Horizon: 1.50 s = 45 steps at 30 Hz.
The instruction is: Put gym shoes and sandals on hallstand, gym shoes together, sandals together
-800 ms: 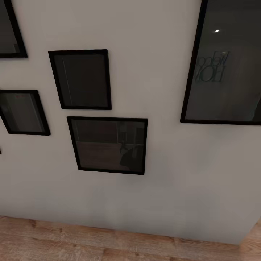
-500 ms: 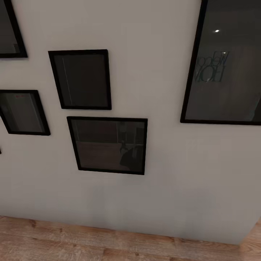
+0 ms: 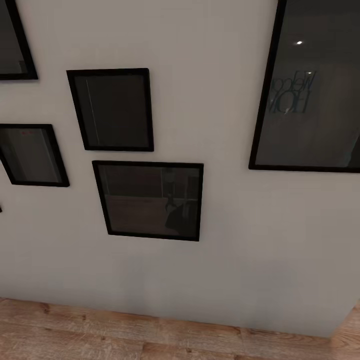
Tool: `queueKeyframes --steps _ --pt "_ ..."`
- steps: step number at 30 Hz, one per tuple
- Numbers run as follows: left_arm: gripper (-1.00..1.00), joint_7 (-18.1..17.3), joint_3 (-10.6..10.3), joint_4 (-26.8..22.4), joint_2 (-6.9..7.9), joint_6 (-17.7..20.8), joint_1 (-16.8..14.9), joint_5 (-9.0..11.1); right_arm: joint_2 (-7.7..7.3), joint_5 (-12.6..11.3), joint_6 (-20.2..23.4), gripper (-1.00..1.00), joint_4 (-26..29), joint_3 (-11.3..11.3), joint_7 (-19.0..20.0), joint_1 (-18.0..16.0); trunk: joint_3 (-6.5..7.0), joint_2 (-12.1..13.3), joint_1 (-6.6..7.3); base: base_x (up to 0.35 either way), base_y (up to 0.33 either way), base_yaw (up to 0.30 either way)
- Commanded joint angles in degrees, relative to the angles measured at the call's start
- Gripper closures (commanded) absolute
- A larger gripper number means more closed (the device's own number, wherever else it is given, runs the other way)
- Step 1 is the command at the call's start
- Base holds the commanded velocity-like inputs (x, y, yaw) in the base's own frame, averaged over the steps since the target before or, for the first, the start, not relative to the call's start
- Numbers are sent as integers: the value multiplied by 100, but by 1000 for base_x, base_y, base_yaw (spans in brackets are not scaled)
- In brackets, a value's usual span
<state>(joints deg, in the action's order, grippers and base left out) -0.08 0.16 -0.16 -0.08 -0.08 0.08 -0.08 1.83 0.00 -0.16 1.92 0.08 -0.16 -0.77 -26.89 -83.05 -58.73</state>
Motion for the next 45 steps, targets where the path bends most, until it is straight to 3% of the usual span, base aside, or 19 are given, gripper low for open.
queueKeyframes --steps 1,11,28,34,45 --pt "-100 -1 2 -2 0 -1 -4 -1 1 0 -2 -100 1 -1 -2 -2 -4 -2 0 0 0 0" --pt "-100 -1 2 -2 0 -7 -7 -1 -6 5 -11 -100 9 -16 -8 -2 -4 -2 0 0 0 0" --pt "-100 -1 -30 -10 8 -13 -5 -21 -1 0 -610 -100 398 -22 -10 -2 -4 -2 0 0 0 0" --pt "-100 -1 -32 -10 14 -66 -6 -25 -10 6 -639 -100 404 -25 -10 -2 -4 -2 0 0 0 0" --pt "-100 -1 -38 -27 32 -746 -8 -25 -16 0 -651 -100 406 -26 -10 -2 -4 -2 0 0 0 0"
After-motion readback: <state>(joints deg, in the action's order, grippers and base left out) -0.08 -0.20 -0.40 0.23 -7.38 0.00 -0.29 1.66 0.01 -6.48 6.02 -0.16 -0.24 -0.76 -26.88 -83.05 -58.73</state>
